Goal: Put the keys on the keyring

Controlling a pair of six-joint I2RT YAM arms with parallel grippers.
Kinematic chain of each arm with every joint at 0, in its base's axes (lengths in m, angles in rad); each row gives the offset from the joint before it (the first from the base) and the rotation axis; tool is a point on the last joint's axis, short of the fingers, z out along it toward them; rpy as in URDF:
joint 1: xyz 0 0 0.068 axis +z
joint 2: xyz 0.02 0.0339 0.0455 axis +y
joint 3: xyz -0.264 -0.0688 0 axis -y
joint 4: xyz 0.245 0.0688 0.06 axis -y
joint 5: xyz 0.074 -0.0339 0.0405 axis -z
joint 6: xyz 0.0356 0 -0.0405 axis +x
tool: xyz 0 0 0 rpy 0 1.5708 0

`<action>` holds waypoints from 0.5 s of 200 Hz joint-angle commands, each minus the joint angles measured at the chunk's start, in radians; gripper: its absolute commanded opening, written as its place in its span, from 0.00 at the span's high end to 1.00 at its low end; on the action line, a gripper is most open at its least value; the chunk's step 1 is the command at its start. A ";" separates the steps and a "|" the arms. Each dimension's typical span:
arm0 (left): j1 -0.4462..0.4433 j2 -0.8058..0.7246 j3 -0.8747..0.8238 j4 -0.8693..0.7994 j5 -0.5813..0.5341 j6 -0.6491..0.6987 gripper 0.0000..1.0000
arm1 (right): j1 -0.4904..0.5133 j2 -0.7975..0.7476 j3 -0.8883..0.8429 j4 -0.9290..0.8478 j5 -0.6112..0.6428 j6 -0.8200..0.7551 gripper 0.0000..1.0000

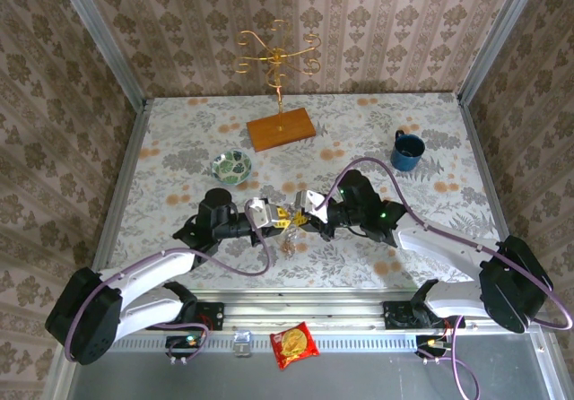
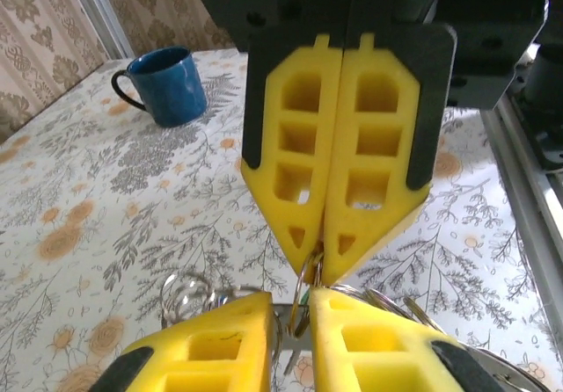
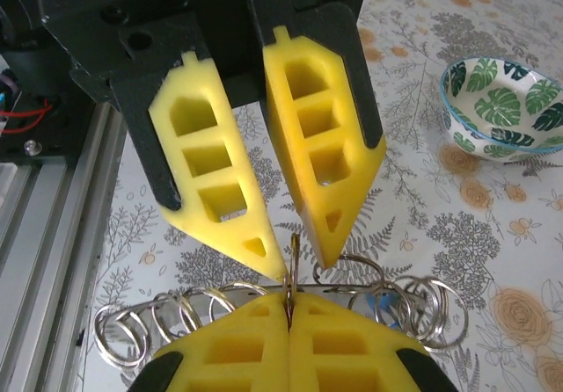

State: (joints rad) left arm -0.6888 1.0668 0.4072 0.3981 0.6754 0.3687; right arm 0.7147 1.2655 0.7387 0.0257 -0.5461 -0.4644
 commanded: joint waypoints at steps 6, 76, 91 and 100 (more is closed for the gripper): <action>-0.031 -0.001 0.080 -0.192 -0.076 0.124 0.82 | 0.020 0.010 0.093 -0.134 0.016 -0.093 1.00; -0.051 -0.004 0.125 -0.259 -0.085 0.182 1.00 | 0.065 0.034 0.182 -0.235 0.055 -0.118 1.00; -0.050 -0.011 0.116 -0.253 -0.082 0.181 1.00 | 0.058 0.018 0.158 -0.201 0.069 -0.093 0.89; -0.052 -0.016 0.107 -0.244 -0.084 0.180 1.00 | 0.048 0.006 0.132 -0.179 0.076 -0.078 0.83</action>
State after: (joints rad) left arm -0.7338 1.0668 0.4988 0.1532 0.6052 0.5201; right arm 0.7624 1.2980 0.8761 -0.2111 -0.4522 -0.5747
